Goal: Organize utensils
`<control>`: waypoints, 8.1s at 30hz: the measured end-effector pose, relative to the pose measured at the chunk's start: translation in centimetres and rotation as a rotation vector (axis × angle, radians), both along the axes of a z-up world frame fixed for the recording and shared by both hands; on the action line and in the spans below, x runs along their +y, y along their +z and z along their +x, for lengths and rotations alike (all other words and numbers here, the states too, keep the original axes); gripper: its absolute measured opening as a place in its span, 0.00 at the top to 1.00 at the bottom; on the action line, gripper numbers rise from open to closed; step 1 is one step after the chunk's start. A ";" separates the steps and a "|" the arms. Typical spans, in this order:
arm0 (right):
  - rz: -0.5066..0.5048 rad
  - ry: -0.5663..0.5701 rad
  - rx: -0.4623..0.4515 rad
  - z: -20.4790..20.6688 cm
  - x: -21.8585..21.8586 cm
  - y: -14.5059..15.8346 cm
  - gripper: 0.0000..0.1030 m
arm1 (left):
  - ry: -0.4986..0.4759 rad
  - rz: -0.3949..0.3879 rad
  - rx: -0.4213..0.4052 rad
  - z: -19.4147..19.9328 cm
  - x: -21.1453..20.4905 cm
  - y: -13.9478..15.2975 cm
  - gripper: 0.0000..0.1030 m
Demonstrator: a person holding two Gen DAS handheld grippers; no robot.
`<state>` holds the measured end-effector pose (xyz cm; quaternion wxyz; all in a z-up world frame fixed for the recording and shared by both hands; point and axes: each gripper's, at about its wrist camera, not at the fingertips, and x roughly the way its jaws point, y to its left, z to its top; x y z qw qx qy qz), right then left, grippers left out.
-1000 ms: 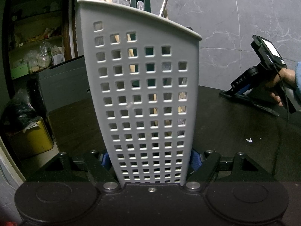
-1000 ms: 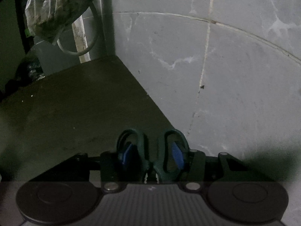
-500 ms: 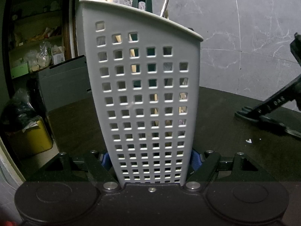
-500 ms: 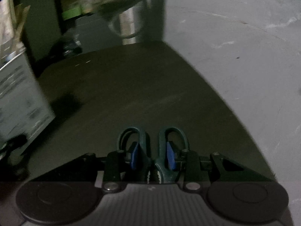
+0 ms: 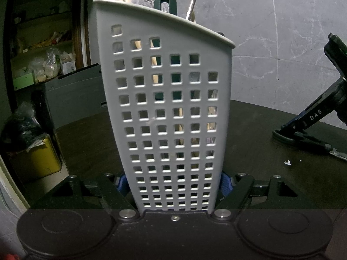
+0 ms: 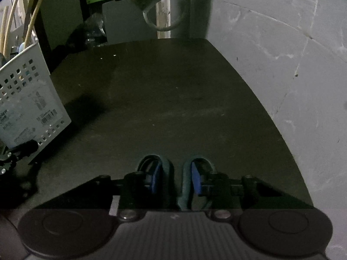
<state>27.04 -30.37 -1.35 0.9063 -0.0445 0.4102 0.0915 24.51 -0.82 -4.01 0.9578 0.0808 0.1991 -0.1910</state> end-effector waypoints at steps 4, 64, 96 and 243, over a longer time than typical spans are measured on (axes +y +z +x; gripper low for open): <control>0.054 -0.020 -0.002 0.5 -0.6 0.2 0.69 | -0.002 0.003 -0.002 -0.1 0.0 0.0 0.24; 0.276 0.100 -0.835 -12.4 1.7 7.2 0.68 | 0.001 0.013 -0.001 -0.1 -0.5 0.0 0.24; 0.418 0.483 -0.946 -7.8 12.8 16.0 0.68 | 0.001 0.013 -0.001 -0.1 -0.5 0.0 0.24; 0.196 -0.042 -0.670 -38.8 9.3 4.0 0.00 | 0.455 -0.182 -0.192 -35.9 4.9 8.1 0.01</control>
